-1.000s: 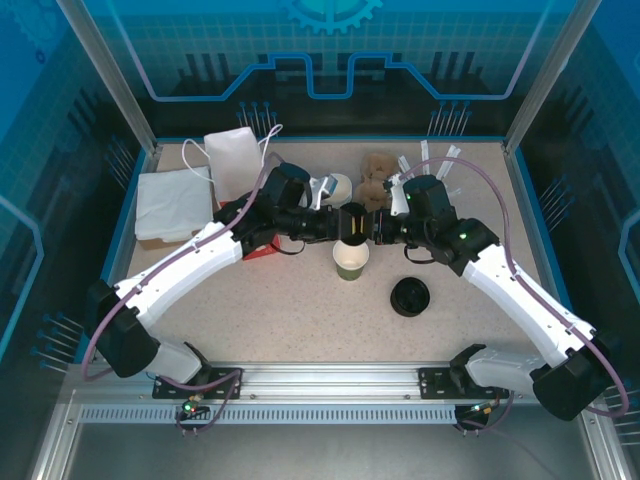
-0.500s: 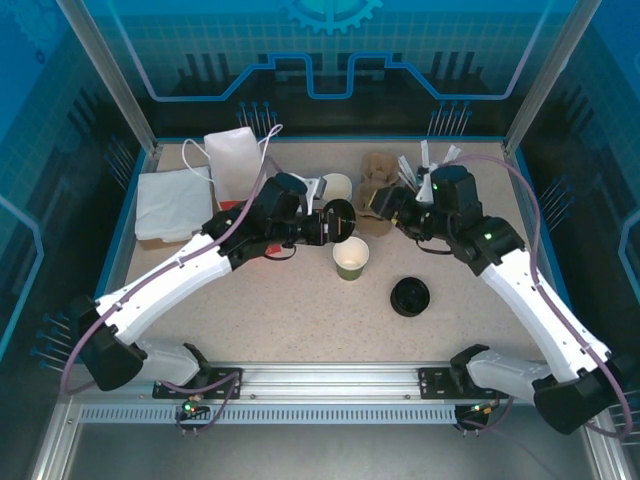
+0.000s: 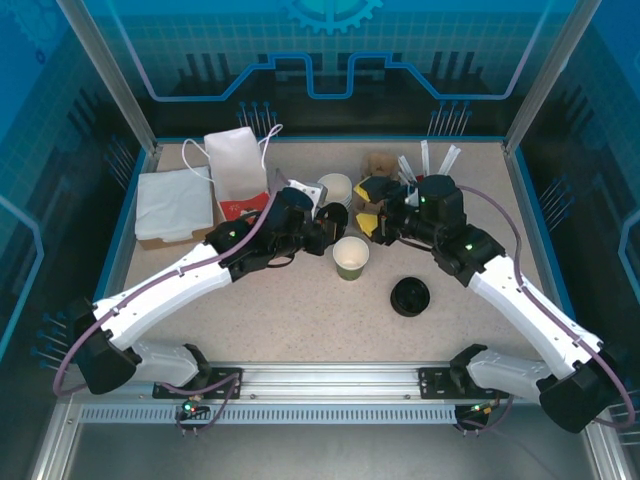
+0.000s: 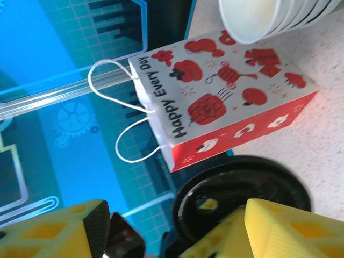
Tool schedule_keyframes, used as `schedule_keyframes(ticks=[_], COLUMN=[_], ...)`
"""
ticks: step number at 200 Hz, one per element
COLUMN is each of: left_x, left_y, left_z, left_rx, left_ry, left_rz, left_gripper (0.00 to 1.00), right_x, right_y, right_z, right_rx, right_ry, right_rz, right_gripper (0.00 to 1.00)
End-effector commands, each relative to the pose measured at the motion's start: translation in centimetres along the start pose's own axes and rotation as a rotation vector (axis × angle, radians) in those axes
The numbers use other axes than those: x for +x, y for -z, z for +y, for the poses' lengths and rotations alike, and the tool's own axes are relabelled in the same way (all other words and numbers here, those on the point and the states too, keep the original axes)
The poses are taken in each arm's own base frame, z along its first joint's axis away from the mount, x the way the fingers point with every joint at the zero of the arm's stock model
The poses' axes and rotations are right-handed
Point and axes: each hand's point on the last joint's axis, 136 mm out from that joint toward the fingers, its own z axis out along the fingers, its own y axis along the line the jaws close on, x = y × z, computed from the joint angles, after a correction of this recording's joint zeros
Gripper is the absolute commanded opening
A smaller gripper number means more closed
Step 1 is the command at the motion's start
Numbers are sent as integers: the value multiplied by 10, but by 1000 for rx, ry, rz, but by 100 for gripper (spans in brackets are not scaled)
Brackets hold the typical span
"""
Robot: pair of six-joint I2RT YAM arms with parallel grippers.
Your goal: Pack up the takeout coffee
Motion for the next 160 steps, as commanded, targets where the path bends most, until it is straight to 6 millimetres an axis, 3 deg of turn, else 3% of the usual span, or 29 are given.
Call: schedule_keyframes(ticks=[1,84,160], left_x=[-9,-10,-4], left_y=[5,6,6], left_z=[-4,-9,-14], left_rx=[3,15,21], left_ry=[-32,-39,-71], left_rz=[-53,-64,-74], left_gripper=[18,18,18], right_x=[9,25,23], right_y=[-5,-32,-38], right_z=[17,9,8], right_rx=[-43,-15,-20], right_ry=[-72,-137,-155], right_rz=[15,68,60], right_gripper=[68,60,31])
